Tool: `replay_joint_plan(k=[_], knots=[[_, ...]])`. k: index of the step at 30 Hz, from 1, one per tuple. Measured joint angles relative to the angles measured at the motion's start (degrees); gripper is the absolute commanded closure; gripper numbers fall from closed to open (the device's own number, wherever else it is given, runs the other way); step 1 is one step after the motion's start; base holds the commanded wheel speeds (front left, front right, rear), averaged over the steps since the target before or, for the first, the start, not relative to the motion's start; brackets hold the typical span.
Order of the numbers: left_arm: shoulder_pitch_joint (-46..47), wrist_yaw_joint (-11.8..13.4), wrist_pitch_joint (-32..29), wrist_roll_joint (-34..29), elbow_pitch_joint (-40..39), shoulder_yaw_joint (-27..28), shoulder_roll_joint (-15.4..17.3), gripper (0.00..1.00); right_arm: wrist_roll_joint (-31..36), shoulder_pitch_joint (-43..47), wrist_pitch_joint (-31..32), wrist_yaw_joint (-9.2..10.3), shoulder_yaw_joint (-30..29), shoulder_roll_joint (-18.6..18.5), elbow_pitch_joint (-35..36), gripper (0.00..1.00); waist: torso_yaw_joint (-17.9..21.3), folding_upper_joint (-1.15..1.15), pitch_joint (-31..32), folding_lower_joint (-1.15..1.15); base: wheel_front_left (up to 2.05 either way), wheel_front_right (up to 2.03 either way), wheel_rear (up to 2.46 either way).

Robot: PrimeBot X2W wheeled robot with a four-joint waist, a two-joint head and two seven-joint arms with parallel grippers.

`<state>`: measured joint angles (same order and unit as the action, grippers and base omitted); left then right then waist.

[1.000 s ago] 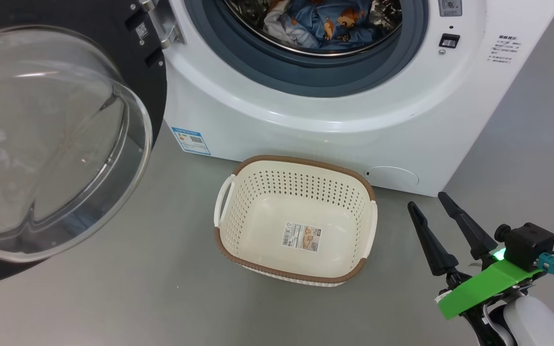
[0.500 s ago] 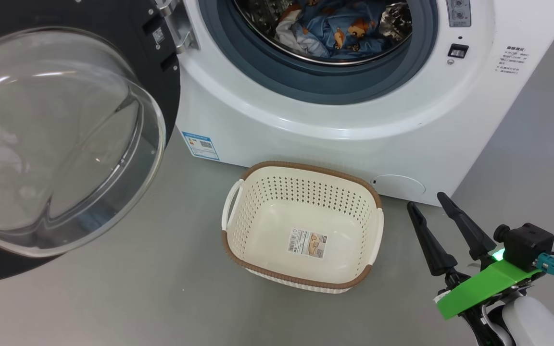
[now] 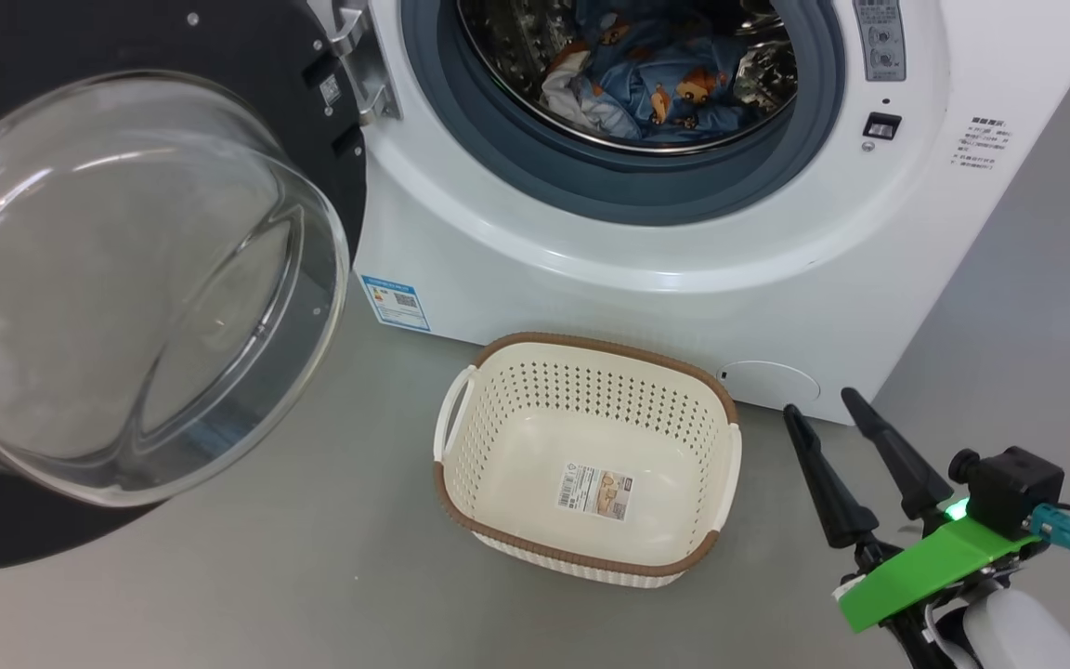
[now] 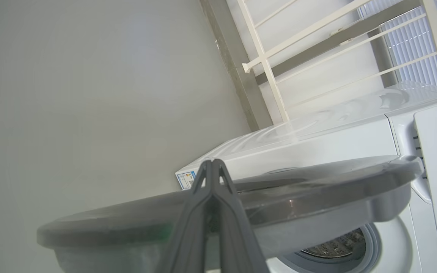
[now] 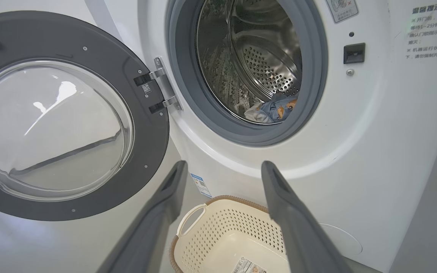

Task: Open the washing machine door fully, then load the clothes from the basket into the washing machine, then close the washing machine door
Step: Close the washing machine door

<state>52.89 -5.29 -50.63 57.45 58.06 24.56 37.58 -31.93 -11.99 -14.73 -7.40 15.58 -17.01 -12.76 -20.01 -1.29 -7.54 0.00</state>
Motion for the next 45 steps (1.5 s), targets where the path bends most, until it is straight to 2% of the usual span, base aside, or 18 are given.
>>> replay_joint_plan(k=[4,7,13,18,24,28,33,34,35,41,45], knots=[[-1.9,0.0,-4.6,0.4,-3.3,-0.7,-0.3,1.0,0.0,0.6,0.0,0.0,0.1,0.8,-0.3,0.0,-0.3,0.0,0.8,0.0,0.0,0.0,0.0],[-3.8,0.0,-9.1,3.3,-5.9,-0.1,-0.9,1.0,0.0,0.6,0.0,0.0,0.2,0.9,-0.5,0.0,-0.4,0.0,1.3,0.0,0.0,0.0,0.0],[-8.8,0.6,-16.2,5.9,-14.3,-0.1,-3.8,1.0,0.0,1.3,0.0,0.0,-0.1,1.4,-0.7,0.0,-1.0,0.0,1.9,0.0,0.0,0.0,0.0],[-14.0,3.8,-22.4,9.1,-23.3,-0.2,-8.7,1.0,0.0,1.6,0.0,0.0,-0.2,2.0,-0.8,0.0,-1.2,0.0,2.5,0.0,0.0,0.0,0.0],[-19.9,8.5,-29.4,12.5,-36.4,-0.2,-11.2,1.0,0.0,1.6,0.0,0.0,-0.2,2.3,-0.8,0.0,-0.9,0.0,3.0,0.0,0.0,0.0,0.0],[-23.3,12.2,-33.9,14.4,-45.6,-1.5,-14.0,1.0,0.0,1.6,0.0,0.0,-0.3,2.5,-0.8,0.0,-0.4,0.0,3.1,0.0,0.0,0.0,0.0],[-26.5,16.0,-35.9,16.6,-54.0,-3.2,-17.3,1.0,0.0,1.6,0.0,0.0,-0.4,2.8,-0.8,0.0,0.7,0.0,3.0,0.0,0.0,0.0,0.0],[-27.0,17.9,-36.0,17.7,-56.3,-3.3,-18.9,1.0,0.0,1.6,0.0,0.0,-0.3,2.9,-0.8,0.0,1.4,0.0,3.1,0.0,0.0,0.0,0.0],[-27.1,18.6,-36.1,18.1,-57.2,-3.5,-19.6,1.0,0.0,1.6,0.0,0.0,-0.3,3.1,-0.8,0.0,1.7,0.0,3.1,0.0,0.0,0.0,0.0],[-28.2,21.0,-36.6,19.5,-61.1,-4.1,-22.2,1.0,0.0,1.6,0.0,0.0,-0.5,3.4,-0.8,0.0,4.5,0.0,3.3,0.0,0.0,0.0,0.0],[-28.2,21.2,-36.3,19.5,-62.1,-4.3,-23.3,1.0,0.0,1.6,0.0,0.0,-0.5,3.6,-0.9,0.0,6.7,0.0,3.5,0.0,0.0,0.0,0.0]])
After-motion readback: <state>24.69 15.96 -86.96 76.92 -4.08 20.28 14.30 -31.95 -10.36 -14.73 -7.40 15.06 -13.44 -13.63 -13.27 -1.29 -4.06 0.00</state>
